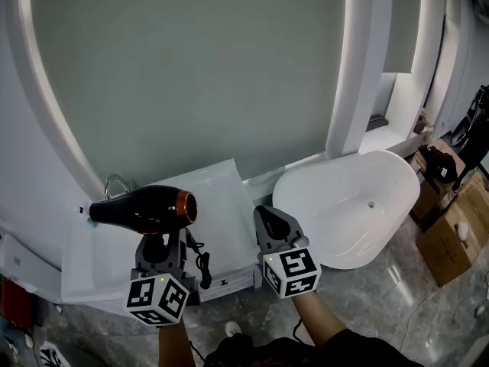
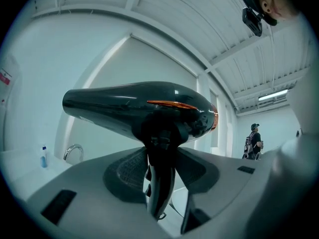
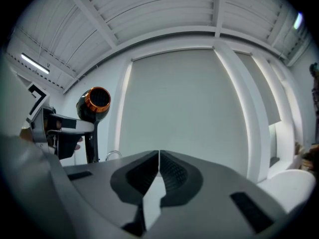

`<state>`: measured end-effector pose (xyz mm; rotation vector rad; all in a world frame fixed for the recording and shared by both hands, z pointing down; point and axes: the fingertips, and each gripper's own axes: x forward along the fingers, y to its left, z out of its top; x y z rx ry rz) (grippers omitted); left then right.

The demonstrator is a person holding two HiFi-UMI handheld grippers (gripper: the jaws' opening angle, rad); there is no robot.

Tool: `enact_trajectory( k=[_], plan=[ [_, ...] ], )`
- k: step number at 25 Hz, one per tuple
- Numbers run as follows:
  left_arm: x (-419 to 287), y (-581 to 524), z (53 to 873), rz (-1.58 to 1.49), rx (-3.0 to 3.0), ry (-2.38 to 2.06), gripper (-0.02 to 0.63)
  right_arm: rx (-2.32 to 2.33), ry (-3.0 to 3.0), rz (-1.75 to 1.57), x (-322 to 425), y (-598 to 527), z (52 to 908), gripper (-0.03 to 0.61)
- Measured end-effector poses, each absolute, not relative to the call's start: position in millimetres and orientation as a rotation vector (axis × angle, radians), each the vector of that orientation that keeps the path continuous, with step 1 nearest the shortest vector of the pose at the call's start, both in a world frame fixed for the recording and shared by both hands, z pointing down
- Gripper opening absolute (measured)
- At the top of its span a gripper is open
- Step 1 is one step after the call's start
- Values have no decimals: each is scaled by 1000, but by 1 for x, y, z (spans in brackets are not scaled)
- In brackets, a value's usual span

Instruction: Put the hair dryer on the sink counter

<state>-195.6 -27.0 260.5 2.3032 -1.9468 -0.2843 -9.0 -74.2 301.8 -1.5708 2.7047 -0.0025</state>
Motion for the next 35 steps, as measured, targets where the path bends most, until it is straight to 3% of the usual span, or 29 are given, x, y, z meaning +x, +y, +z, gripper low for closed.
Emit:
enact_trajectory(
  k=[11, 35],
  plan=[
    [-210, -79, 263, -285, 2342, -1843, 173, -1629, 2667, -31, -34, -125, 309, 21],
    [-144, -153, 301, -239, 2167, -1949, 172, -1474, 2814, -89, 23, -210, 334, 22]
  ],
)
